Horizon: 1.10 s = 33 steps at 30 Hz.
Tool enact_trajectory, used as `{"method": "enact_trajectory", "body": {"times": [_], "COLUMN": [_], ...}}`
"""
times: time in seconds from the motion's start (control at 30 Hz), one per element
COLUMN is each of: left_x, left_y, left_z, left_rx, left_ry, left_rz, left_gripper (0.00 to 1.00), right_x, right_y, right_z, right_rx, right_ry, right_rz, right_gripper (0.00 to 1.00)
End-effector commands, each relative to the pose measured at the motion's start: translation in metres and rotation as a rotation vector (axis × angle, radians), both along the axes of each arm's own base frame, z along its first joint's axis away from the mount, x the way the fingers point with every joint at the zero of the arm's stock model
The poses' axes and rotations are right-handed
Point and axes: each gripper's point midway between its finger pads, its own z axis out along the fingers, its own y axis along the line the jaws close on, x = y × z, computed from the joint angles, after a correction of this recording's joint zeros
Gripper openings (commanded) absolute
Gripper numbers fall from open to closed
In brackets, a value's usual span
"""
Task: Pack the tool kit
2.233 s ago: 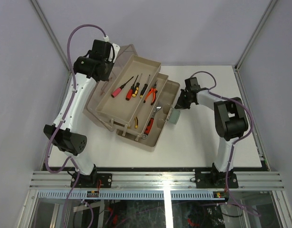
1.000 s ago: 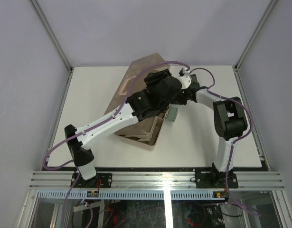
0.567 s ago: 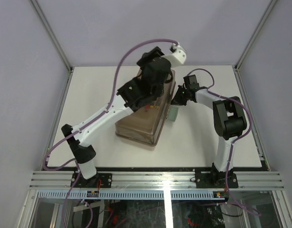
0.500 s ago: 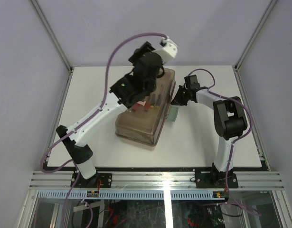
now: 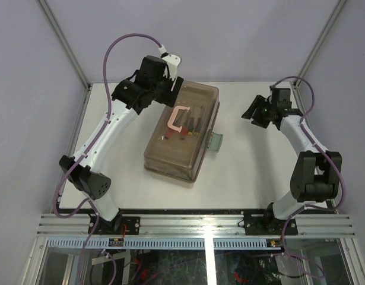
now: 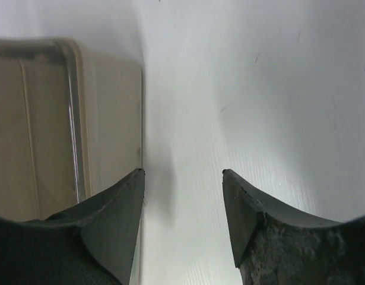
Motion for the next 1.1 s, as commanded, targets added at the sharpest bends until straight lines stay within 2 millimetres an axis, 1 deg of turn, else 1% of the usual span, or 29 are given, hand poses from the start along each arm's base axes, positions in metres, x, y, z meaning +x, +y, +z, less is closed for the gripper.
{"method": "enact_trajectory", "body": {"times": [0.0,0.07,0.13,0.27,0.3,0.33,0.4,0.5,0.6,0.7,0.93,1.07], "left_x": [-0.052,-0.069,-0.076,-0.077,-0.077,-0.077,-0.075,-0.074,-0.074,-0.072,-0.071,-0.068], "left_y": [-0.048,-0.062,-0.07,-0.081,-0.082,-0.084,-0.083,-0.083,-0.085,-0.085,-0.085,-0.087], "left_z": [-0.045,-0.058,-0.065,-0.072,-0.075,-0.08,-0.087,-0.094,-0.097,-0.095,-0.094,-0.093], "left_rx": [-0.216,-0.273,-0.304,-0.336,-0.339,-0.337,-0.328,-0.319,-0.323,-0.321,-0.318,-0.32], "left_ry": [0.347,0.449,0.499,0.559,0.573,0.586,0.599,0.614,0.626,0.617,0.609,0.607], "left_rz": [-0.171,-0.228,-0.253,-0.279,-0.278,-0.277,-0.27,-0.261,-0.263,-0.263,-0.265,-0.269], "left_gripper": [0.69,0.69,0.69,0.68,0.68,0.68,0.67,0.67,0.66,0.66,0.66,0.66], "right_x": [-0.042,-0.054,-0.064,-0.08,-0.086,-0.091,-0.097,-0.104,-0.107,-0.103,-0.099,-0.098], "right_y": [0.016,0.022,0.026,0.035,0.036,0.039,0.045,0.059,0.079,0.088,0.09,0.095], "right_z": [-0.002,-0.004,-0.011,-0.031,-0.039,-0.049,-0.061,-0.071,-0.068,-0.057,-0.029,-0.015], "right_rx": [-0.004,0.024,0.05,0.119,0.134,0.156,0.202,0.281,0.377,0.474,0.509,0.574], "right_ry": [0.024,0.019,0.017,0.026,0.046,0.054,0.069,0.067,0.029,-0.016,-0.082,-0.119], "right_rz": [0.153,0.176,0.184,0.183,0.174,0.169,0.168,0.185,0.218,0.199,0.196,0.2], "right_gripper": [0.62,0.61,0.6,0.58,0.58,0.57,0.56,0.56,0.56,0.57,0.64,0.66]}}
